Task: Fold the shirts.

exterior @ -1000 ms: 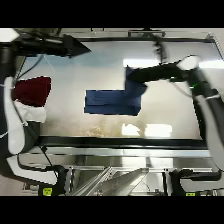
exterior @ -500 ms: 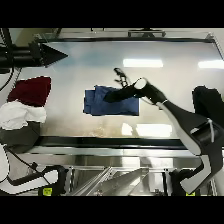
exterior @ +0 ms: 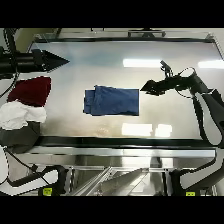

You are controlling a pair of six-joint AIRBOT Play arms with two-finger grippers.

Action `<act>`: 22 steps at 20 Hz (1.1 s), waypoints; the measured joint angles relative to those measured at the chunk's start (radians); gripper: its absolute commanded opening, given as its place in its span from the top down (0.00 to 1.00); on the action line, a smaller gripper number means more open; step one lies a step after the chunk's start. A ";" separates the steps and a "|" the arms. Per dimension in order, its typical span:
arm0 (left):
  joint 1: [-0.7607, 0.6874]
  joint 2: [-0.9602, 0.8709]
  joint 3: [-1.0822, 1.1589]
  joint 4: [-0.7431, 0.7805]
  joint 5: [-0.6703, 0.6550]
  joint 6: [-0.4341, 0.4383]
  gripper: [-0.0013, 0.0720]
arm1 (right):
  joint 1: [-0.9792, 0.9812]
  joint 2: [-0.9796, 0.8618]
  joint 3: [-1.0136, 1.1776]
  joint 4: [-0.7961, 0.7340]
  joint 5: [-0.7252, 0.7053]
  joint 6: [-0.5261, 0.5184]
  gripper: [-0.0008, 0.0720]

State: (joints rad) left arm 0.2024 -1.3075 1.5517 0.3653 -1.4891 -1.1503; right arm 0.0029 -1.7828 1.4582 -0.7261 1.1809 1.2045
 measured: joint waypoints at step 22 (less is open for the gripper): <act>0.000 0.000 -0.003 0.000 -0.005 0.002 0.97 | -0.087 0.021 0.306 0.063 -0.075 0.229 0.97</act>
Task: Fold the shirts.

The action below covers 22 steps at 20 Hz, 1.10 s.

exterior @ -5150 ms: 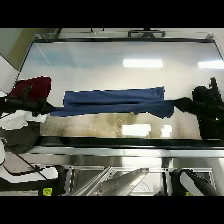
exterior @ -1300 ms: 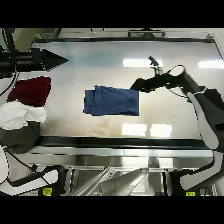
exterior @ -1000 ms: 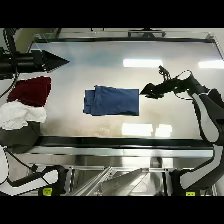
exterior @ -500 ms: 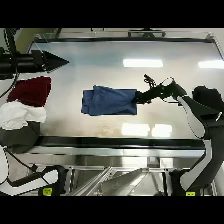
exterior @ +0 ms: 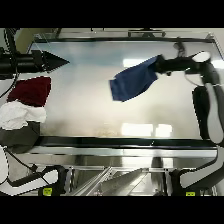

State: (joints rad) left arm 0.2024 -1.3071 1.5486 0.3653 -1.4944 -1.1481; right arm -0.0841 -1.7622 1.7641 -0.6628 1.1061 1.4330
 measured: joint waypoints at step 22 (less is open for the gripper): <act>0.000 -0.001 0.000 0.002 -0.051 0.005 0.97 | -0.708 0.284 -0.415 -0.811 0.512 0.348 0.30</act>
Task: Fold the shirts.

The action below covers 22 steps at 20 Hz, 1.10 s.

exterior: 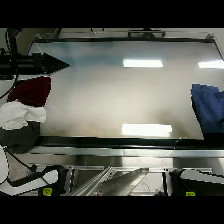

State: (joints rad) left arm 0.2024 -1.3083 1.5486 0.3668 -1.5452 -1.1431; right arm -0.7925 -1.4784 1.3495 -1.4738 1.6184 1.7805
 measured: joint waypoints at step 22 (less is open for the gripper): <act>-0.051 0.273 -0.493 0.215 0.068 0.053 0.97 | 0.631 0.651 -0.524 0.316 -0.223 -0.116 0.96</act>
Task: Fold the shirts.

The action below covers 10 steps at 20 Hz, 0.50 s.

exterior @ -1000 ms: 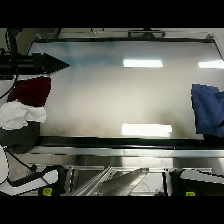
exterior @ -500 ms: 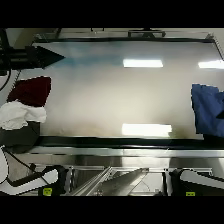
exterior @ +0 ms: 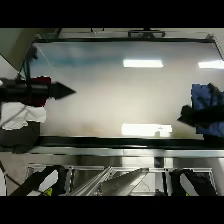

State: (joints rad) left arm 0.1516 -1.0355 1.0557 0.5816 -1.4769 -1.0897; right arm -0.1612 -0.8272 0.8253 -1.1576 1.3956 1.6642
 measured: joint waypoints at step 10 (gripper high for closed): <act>-0.027 0.296 -0.433 0.074 0.102 -0.009 0.97 | 0.097 0.165 -0.246 0.019 -0.131 -0.016 0.96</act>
State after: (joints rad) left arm 0.1246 -0.7399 0.6228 0.6556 -1.3746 -1.0988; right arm -0.0647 -0.6624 0.5797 -1.1381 1.2644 1.6478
